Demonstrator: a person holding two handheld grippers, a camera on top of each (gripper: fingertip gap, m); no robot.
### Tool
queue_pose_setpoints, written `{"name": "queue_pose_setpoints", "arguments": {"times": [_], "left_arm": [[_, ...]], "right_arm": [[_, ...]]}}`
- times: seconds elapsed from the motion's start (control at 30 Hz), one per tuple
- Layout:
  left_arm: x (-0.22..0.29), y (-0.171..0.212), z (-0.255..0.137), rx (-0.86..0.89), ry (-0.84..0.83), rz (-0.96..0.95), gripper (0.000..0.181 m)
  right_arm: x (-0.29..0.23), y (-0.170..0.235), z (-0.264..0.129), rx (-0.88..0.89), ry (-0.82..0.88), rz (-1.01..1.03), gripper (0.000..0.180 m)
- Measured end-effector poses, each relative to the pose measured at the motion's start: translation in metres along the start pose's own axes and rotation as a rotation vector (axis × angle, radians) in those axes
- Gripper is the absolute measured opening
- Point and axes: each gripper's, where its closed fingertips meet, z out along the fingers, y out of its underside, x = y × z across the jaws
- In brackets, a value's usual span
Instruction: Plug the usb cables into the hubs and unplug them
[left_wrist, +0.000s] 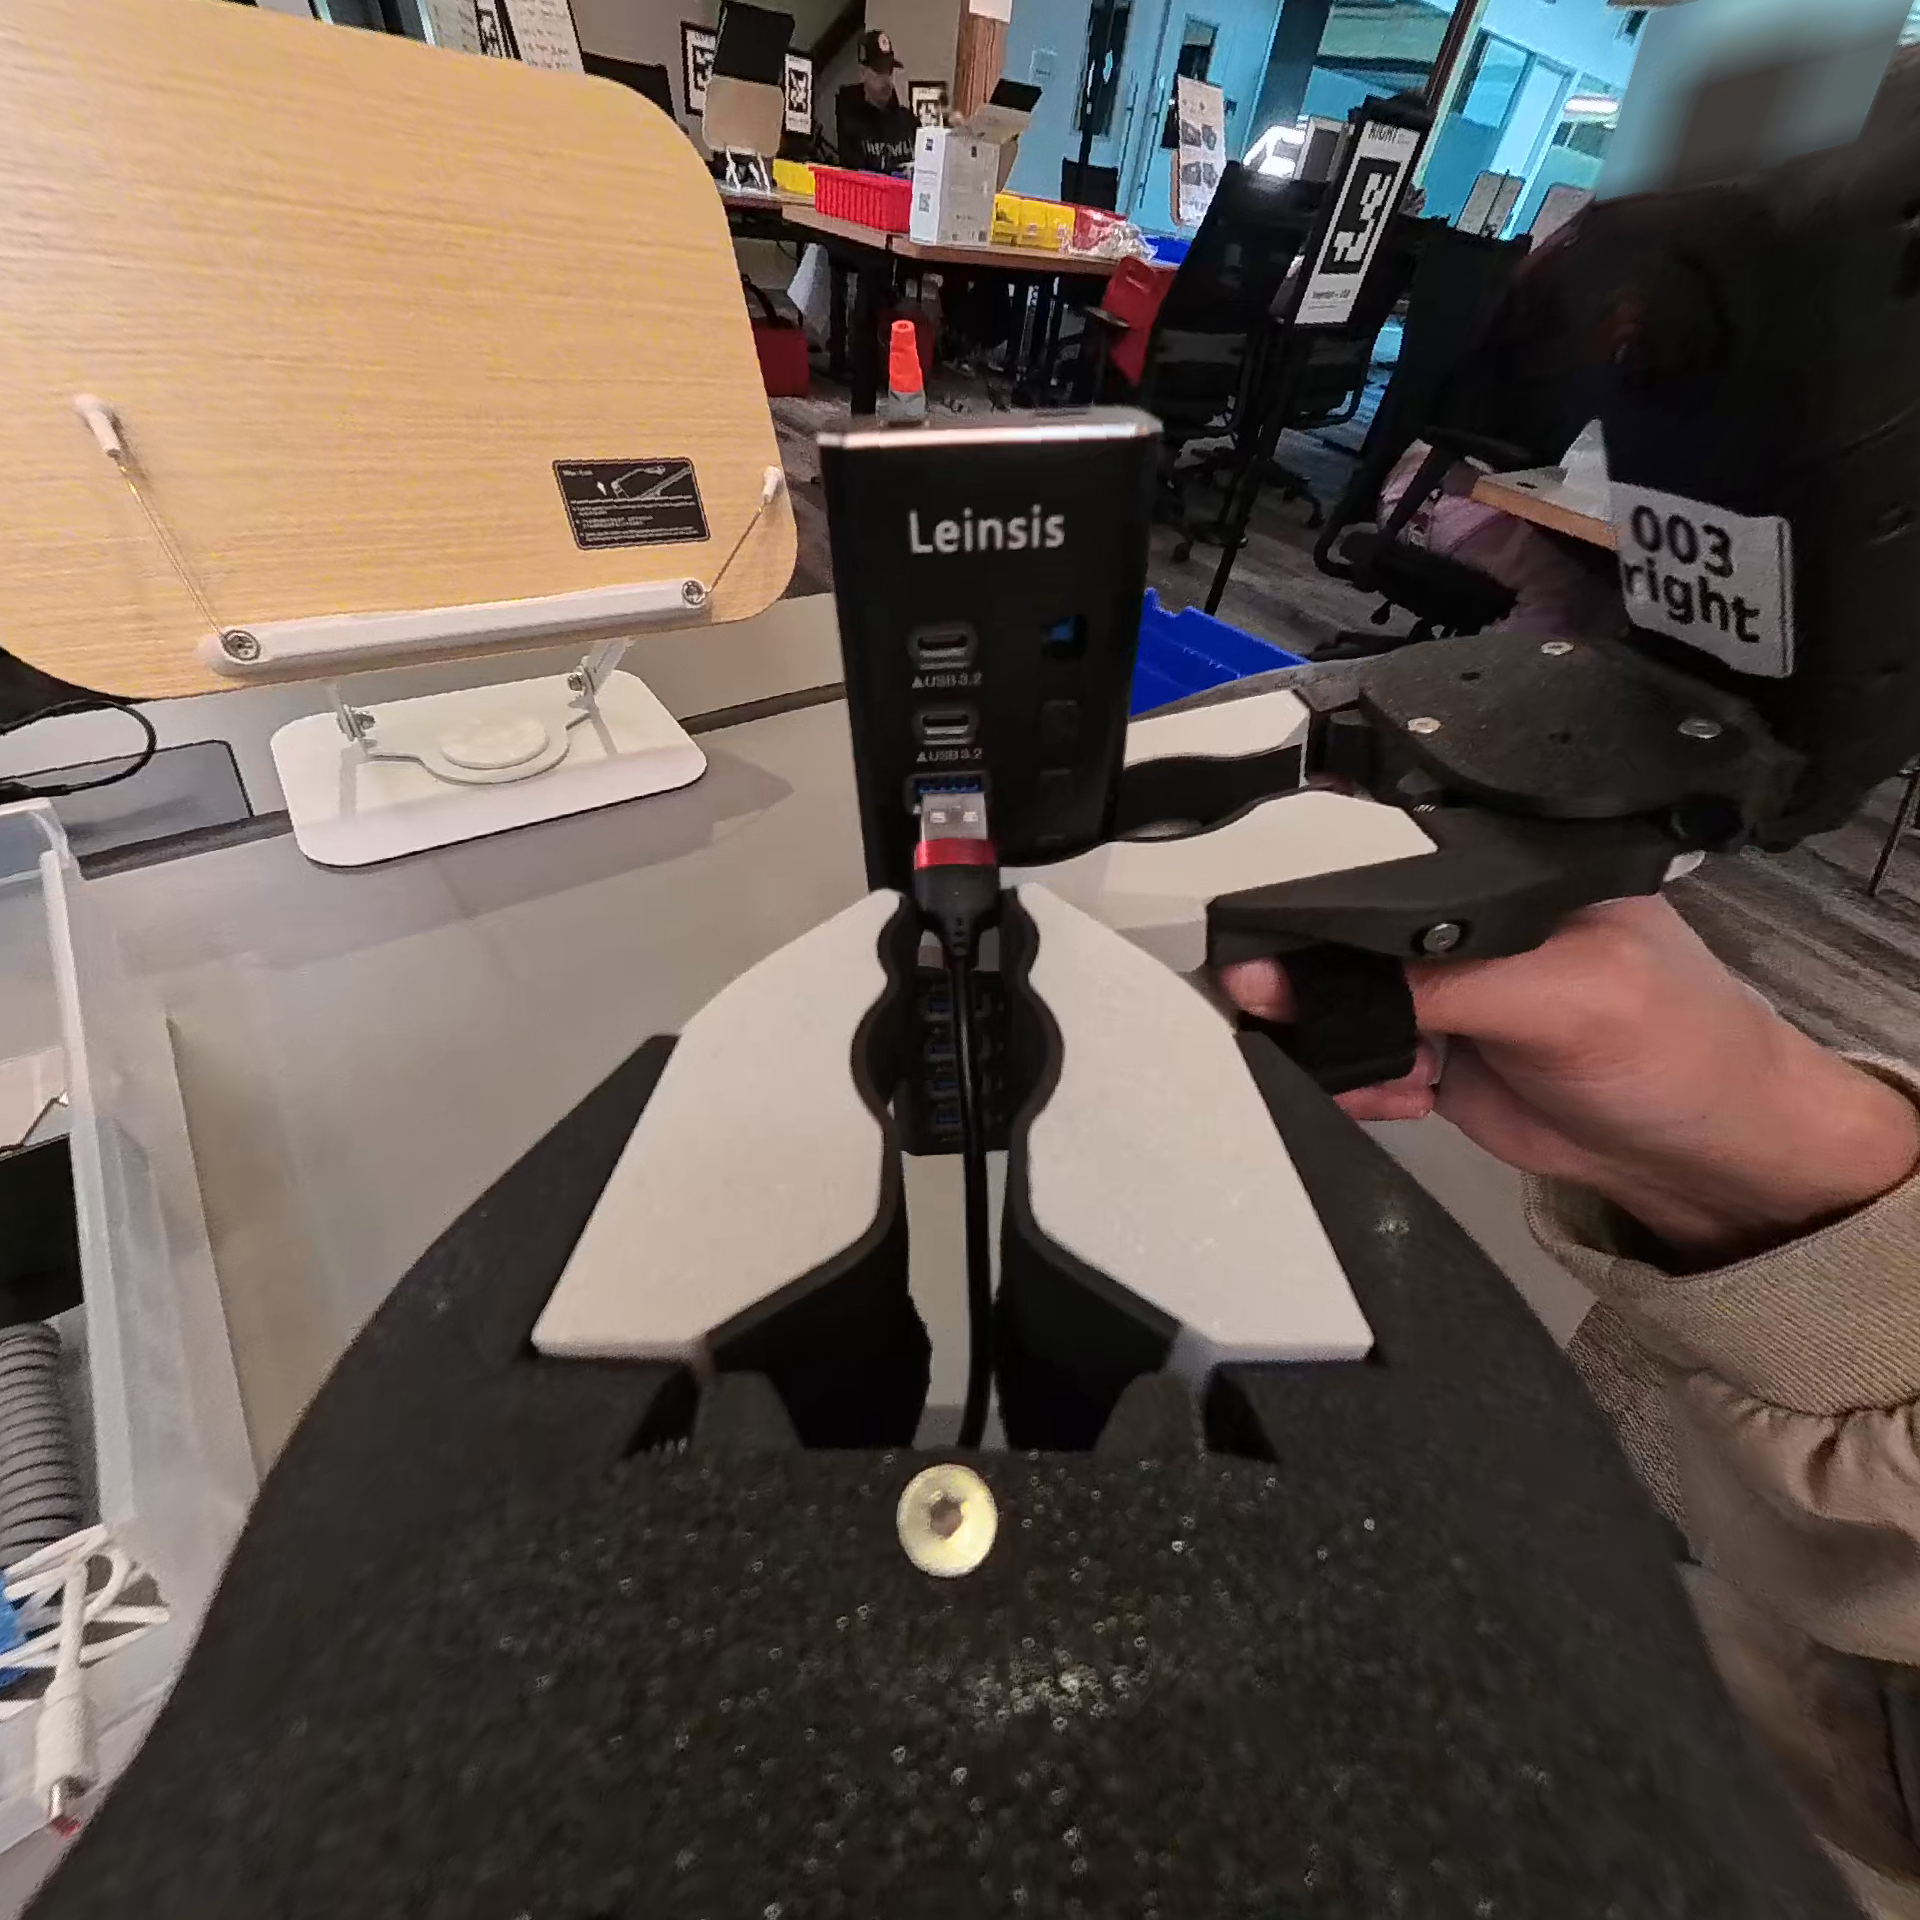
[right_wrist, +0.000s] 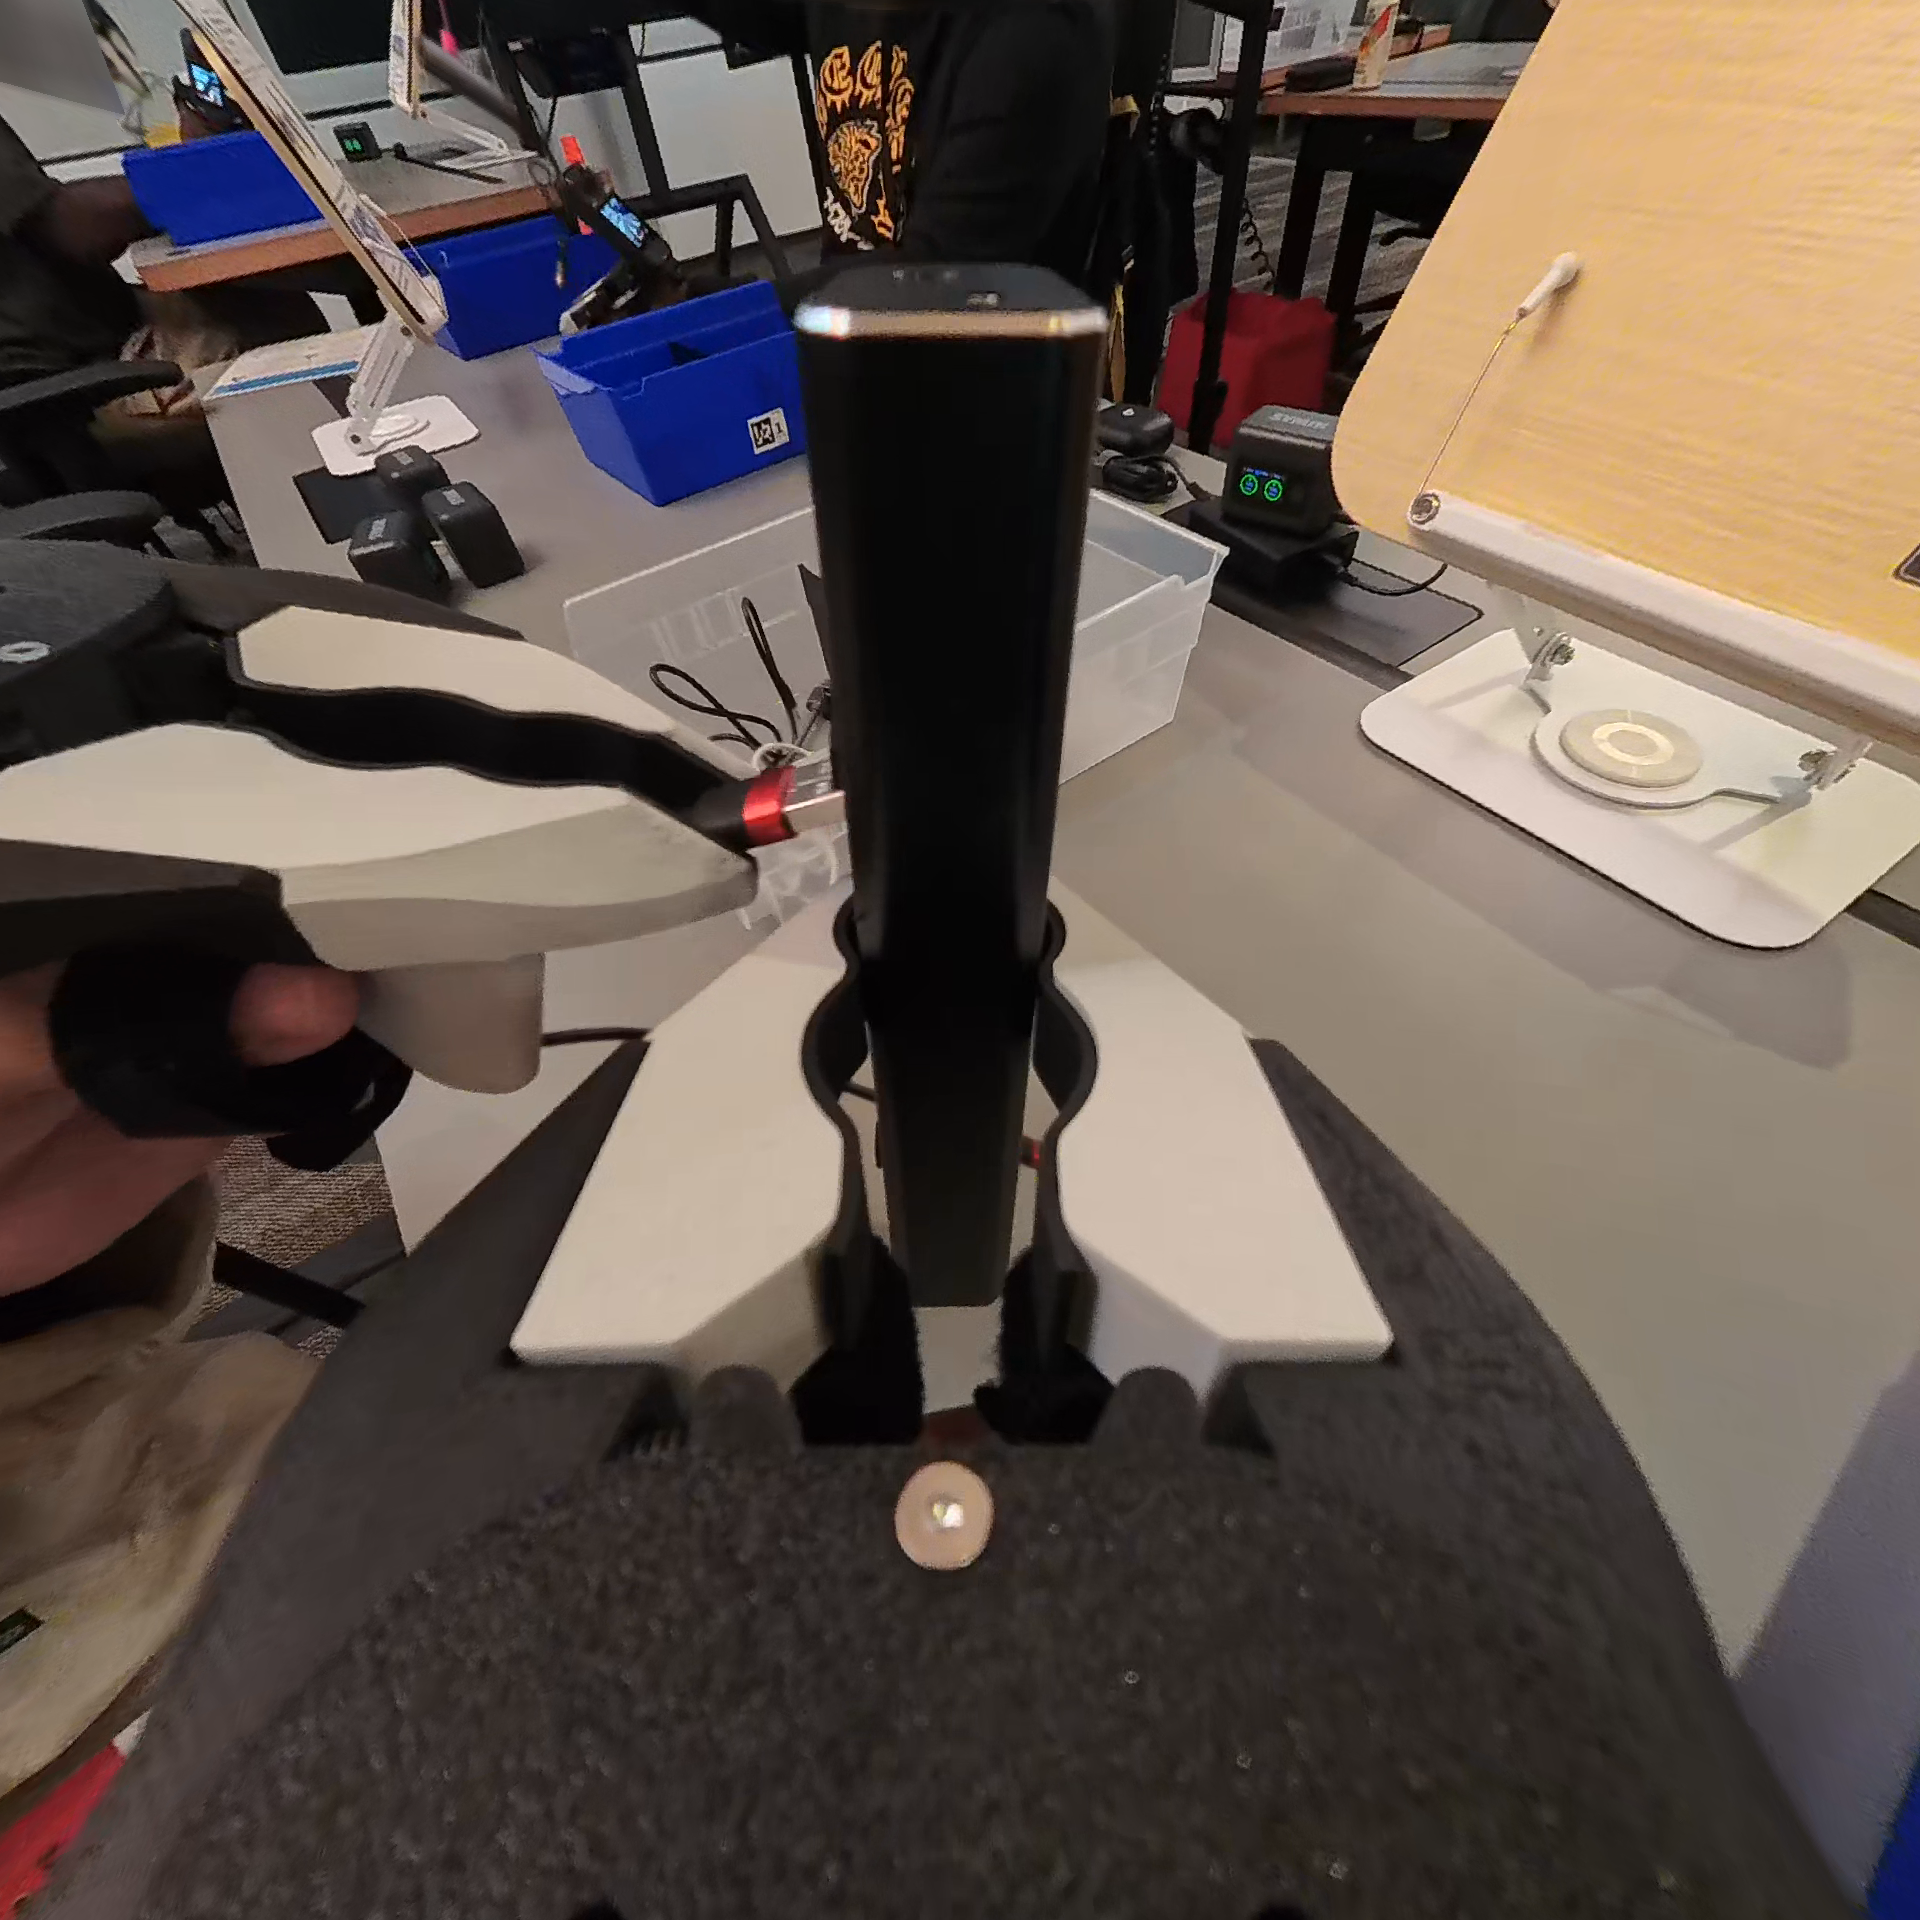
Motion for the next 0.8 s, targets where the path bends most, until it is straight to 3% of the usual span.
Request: {"name": "queue_pose_setpoints", "arguments": {"times": [0.8], "left_arm": [[-0.0019,-0.0034,-0.0043,-0.031,0.022,0.033,0.015]], "right_arm": [[-0.003,-0.001,-0.001,0.002,0.071,-0.161,0.026]]}}
